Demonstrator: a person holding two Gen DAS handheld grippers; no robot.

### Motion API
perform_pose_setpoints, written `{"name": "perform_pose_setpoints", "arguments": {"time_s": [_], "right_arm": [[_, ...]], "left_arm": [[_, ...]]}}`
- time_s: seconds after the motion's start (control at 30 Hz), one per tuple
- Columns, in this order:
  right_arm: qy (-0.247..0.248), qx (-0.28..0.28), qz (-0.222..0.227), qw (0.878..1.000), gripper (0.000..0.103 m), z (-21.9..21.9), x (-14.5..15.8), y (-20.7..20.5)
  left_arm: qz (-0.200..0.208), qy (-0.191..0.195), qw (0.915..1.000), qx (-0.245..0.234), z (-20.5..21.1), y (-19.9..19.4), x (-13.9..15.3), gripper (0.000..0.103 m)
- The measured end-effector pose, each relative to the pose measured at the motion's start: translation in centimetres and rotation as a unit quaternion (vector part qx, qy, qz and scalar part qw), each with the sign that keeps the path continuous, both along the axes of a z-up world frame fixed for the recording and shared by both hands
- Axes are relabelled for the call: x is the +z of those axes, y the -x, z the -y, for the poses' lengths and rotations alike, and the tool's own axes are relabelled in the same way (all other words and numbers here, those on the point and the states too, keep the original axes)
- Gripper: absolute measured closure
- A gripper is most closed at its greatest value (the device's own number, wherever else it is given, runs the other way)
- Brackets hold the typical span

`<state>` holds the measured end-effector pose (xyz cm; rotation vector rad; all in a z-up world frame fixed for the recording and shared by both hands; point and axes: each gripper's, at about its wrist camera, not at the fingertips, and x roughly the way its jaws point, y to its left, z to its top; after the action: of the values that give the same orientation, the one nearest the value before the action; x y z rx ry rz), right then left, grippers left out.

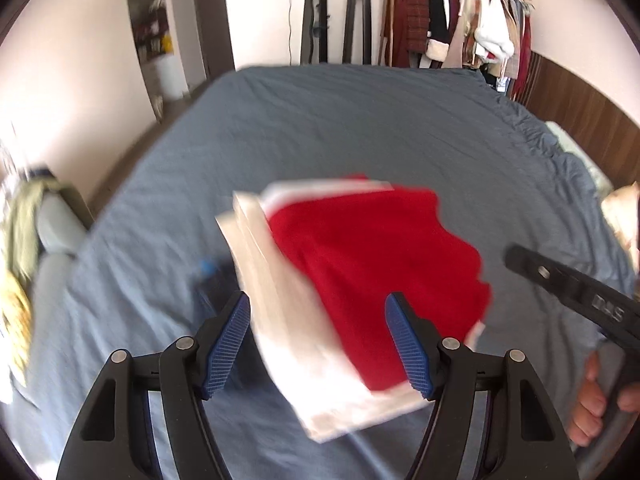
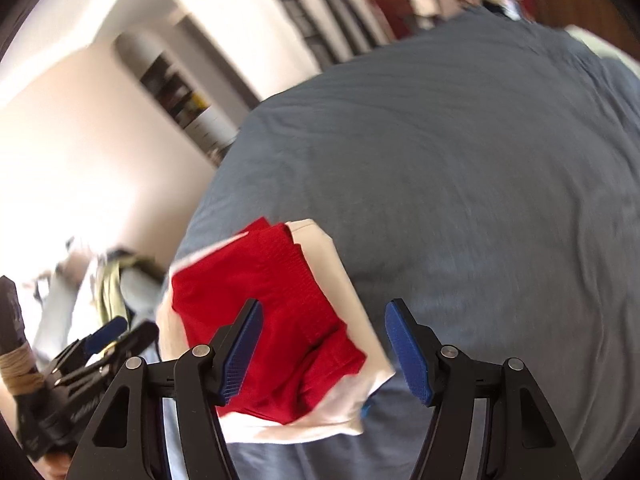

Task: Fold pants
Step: 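Lift the folded shorts with both tools and carry them to the clothes stack, then lower the red shorts onto the white folded cloth and open both tools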

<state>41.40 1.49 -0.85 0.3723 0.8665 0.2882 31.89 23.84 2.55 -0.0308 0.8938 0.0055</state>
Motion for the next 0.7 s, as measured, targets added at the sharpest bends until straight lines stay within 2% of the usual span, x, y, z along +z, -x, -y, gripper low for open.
{"name": "perform_pose_setpoints", "arguments": {"time_s": [0.1,0.2,0.4,0.53,0.57,0.63,0.7], "right_arm": [[0.031,0.023,0.024,0.999,0.041,-0.1,-0.1,0.3],[0.016,0.043,0.022,0.999,0.049,0.2,-0.8,0.2],[0.018,0.061,0.038,0.997,0.055,-0.1,-1.3,-0.5],[0.02,0.071,0.033,0.997,0.057,-0.7,-1.8,-1.5],[0.021,0.075,0.03,0.997,0.057,-0.9,-2.0,-1.6],[0.017,0.08,0.026,0.996,0.057,-1.1,-2.3,-1.7],[0.013,0.087,0.02,0.996,0.057,-1.5,-2.6,-1.7]], "left_arm": [[-0.019,0.042,0.9989,0.009,0.7,0.6,-1.7,0.044],[-0.029,0.094,0.9945,0.036,0.6,0.6,-3.0,0.046],[-0.04,0.174,0.9815,0.068,-0.4,1.1,-4.7,0.046],[-0.043,0.195,0.9769,0.076,-0.8,0.7,-5.5,0.047],[-0.042,0.198,0.9763,0.076,-0.8,0.7,-5.6,0.049],[-0.042,0.212,0.9739,0.069,-1.0,1.1,-5.7,0.087],[-0.04,0.229,0.9701,0.071,-1.2,1.5,-5.8,0.092]]}}
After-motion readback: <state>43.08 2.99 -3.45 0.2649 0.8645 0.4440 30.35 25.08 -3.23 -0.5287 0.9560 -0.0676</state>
